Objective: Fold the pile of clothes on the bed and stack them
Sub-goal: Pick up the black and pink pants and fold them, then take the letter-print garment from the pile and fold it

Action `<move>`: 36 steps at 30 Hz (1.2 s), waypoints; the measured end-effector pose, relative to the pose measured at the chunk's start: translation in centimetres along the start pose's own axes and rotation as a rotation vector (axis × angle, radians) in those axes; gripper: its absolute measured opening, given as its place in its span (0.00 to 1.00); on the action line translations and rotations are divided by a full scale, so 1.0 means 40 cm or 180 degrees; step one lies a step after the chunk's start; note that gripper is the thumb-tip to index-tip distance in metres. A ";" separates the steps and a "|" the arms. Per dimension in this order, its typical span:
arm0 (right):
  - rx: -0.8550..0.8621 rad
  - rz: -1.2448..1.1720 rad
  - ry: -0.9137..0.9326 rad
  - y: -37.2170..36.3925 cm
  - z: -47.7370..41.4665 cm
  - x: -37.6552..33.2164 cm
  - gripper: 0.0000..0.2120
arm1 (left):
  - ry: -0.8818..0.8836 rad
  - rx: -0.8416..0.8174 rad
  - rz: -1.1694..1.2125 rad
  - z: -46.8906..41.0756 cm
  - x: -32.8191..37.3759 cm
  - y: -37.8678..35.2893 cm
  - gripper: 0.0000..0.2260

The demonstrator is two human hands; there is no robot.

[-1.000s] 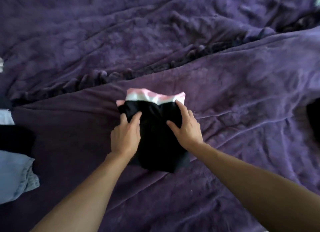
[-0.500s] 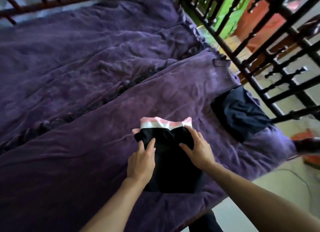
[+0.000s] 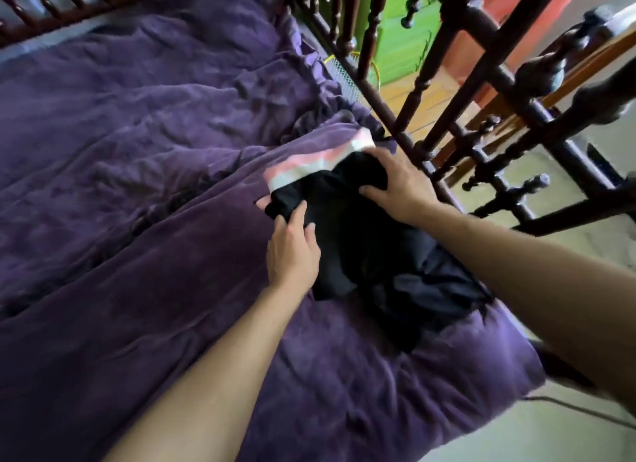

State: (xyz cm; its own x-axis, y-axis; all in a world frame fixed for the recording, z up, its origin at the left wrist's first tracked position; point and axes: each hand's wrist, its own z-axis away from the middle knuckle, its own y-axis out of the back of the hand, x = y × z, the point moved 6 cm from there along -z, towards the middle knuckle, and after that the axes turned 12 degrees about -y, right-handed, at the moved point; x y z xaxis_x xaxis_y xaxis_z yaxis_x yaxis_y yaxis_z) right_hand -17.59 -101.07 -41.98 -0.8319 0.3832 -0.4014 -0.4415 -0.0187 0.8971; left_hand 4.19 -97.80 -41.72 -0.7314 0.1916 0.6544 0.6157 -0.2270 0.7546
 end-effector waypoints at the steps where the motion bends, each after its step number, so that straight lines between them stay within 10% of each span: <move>1: -0.0004 0.0040 0.0037 0.018 -0.046 0.005 0.33 | 0.0050 0.0014 0.0048 -0.038 0.018 -0.014 0.19; 16: -0.0693 0.1153 -0.0350 -0.219 -0.194 0.179 0.37 | 0.0291 -0.1577 -0.0482 -0.128 -0.115 -0.294 0.31; 24: -0.0363 0.1275 0.0343 -0.139 0.023 -0.040 0.24 | 0.0632 -0.1069 -0.0432 0.100 -0.185 -0.073 0.16; 36: -0.1293 0.1423 0.1857 -0.339 0.778 -0.498 0.16 | 0.1439 -0.0036 -0.0518 0.818 -0.409 0.443 0.11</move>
State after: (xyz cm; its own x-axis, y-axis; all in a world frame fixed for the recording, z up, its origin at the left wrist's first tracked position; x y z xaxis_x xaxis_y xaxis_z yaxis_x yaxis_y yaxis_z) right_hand 15.43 -79.72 -40.39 -0.9484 -0.2764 -0.1554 -0.0229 -0.4292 0.9029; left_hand 36.65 -73.72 -37.50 -0.8738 -0.2083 0.4394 0.4811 -0.2393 0.8434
